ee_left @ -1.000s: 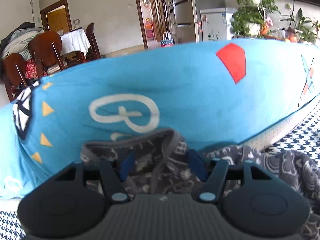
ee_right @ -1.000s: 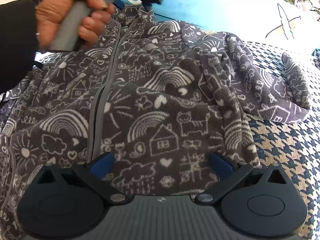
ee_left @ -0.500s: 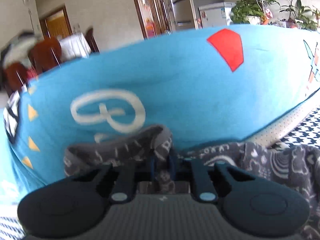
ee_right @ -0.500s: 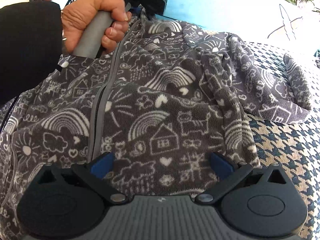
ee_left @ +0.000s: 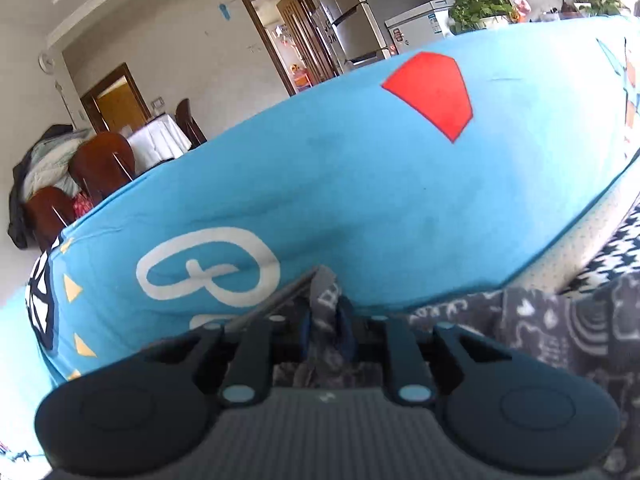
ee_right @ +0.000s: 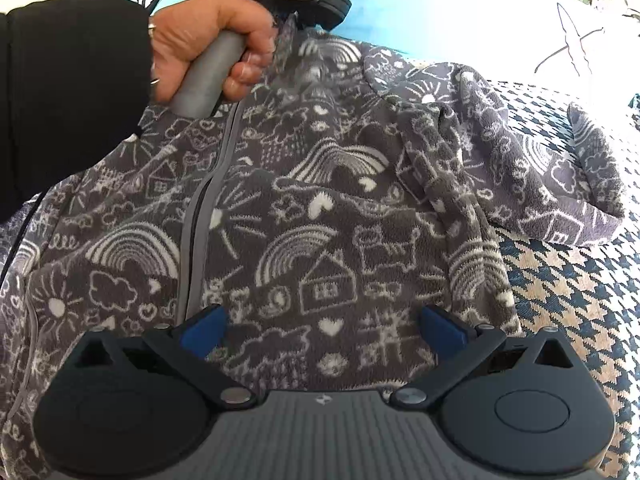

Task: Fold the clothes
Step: 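Open the left gripper to release the collar and lift away, then move the right gripper to the sleeve cuff and grasp it, then pull the sleeve cuff outward from the jacket body with the right gripper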

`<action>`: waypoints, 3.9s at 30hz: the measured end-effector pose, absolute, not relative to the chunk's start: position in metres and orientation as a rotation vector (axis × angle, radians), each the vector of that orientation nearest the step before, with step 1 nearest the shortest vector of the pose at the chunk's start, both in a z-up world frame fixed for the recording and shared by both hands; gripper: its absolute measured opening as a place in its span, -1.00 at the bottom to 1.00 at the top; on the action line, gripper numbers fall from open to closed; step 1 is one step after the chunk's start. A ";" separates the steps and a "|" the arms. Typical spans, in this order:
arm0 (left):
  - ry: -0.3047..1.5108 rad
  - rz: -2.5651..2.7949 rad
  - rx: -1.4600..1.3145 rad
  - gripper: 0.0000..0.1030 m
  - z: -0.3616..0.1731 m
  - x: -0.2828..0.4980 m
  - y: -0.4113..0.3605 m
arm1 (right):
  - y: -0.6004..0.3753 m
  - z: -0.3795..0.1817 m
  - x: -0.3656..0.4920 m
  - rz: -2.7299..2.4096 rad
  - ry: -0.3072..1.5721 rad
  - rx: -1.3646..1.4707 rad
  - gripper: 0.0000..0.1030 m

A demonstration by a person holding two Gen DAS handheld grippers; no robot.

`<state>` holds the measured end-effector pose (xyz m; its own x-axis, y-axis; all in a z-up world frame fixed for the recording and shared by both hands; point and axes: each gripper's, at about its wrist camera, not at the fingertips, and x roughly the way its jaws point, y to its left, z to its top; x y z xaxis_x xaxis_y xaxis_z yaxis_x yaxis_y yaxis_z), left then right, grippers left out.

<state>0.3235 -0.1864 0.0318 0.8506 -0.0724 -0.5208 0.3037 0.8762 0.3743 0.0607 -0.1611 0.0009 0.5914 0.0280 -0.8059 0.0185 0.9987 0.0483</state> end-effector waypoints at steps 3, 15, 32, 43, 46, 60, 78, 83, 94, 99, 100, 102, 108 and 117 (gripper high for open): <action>0.516 -0.229 0.417 -0.46 0.051 0.314 -0.180 | -0.163 0.002 0.060 0.012 0.936 0.063 1.00; 0.570 -0.263 0.230 0.02 0.112 0.247 -0.107 | -0.178 0.012 0.056 0.019 0.877 0.178 1.00; 0.654 -0.183 0.144 0.47 0.107 0.108 -0.008 | -0.249 0.051 0.057 -0.209 0.721 0.233 1.00; 0.710 -0.188 0.072 0.51 0.065 0.083 0.019 | -0.345 0.056 0.081 -0.400 0.670 0.304 1.00; 0.701 -0.225 0.057 0.51 0.066 0.082 0.015 | -0.359 0.051 0.087 -0.423 0.677 0.342 1.00; 0.732 -0.256 0.036 0.54 0.057 0.087 0.013 | -0.381 0.029 0.119 -0.433 0.697 0.348 0.32; 0.721 -0.283 0.091 0.54 0.049 0.086 0.005 | -0.397 0.078 0.059 -0.621 0.517 0.449 -0.67; 0.698 -0.299 0.116 0.54 0.051 0.081 0.000 | -0.406 0.095 0.024 -0.693 0.477 0.499 -0.66; 0.682 -0.272 0.127 0.54 0.052 0.079 0.005 | -0.423 0.109 -0.042 -0.797 0.414 0.592 -0.30; 0.686 -0.270 0.127 0.57 0.051 0.078 0.008 | -0.440 0.096 -0.034 -0.749 0.474 0.599 0.03; 0.688 -0.272 0.127 0.57 0.051 0.079 0.008 | -0.443 0.092 -0.031 -0.745 0.486 0.601 0.04; 0.690 -0.275 0.125 0.58 0.051 0.079 0.007 | -0.450 0.085 -0.029 -0.757 0.500 0.619 0.04; 0.695 -0.291 0.133 0.58 0.049 0.078 0.004 | -0.457 0.071 -0.020 -0.738 0.549 0.625 0.04; 0.706 -0.296 0.135 0.60 0.047 0.078 0.003 | -0.460 0.064 -0.017 -0.739 0.581 0.656 0.03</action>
<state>0.0777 0.0031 0.0465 0.7213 -0.2219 -0.6562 0.3123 0.9497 0.0222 -0.0175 -0.4602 0.0636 0.6046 -0.4168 -0.6788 0.7580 0.5630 0.3294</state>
